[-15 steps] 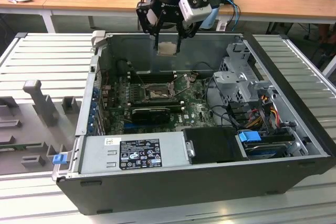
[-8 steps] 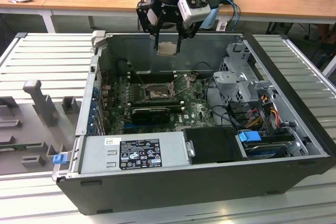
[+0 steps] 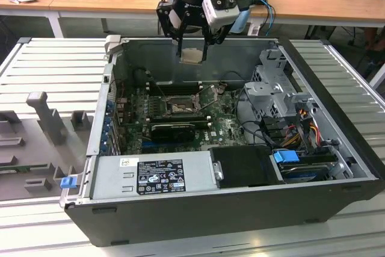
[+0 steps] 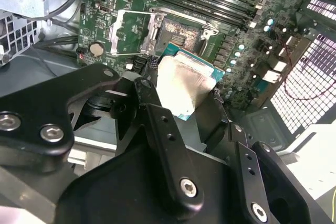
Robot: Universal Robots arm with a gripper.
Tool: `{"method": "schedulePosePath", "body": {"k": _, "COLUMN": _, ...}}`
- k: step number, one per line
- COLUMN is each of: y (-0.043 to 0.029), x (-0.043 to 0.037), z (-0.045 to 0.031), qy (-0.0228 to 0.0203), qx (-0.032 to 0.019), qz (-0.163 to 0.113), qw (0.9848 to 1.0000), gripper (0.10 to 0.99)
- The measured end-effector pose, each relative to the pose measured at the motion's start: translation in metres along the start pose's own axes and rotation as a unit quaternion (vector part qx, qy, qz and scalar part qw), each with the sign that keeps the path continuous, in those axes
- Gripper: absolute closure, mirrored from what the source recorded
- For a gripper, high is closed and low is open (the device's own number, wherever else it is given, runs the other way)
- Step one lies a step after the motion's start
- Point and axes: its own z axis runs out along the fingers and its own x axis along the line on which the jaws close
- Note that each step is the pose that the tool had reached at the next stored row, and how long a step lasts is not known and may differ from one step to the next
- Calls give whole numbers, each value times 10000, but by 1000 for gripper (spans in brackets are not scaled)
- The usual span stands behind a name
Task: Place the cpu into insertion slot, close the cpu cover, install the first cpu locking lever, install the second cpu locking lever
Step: 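Place the cpu into insertion slot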
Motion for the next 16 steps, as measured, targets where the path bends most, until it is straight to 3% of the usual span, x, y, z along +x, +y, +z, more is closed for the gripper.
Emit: {"method": "schedulePosePath", "body": {"k": 16, "y": 0, "x": 0, "z": 4, "qy": -54, "qx": -13, "qz": 604, "qw": 9982, "gripper": 557}}
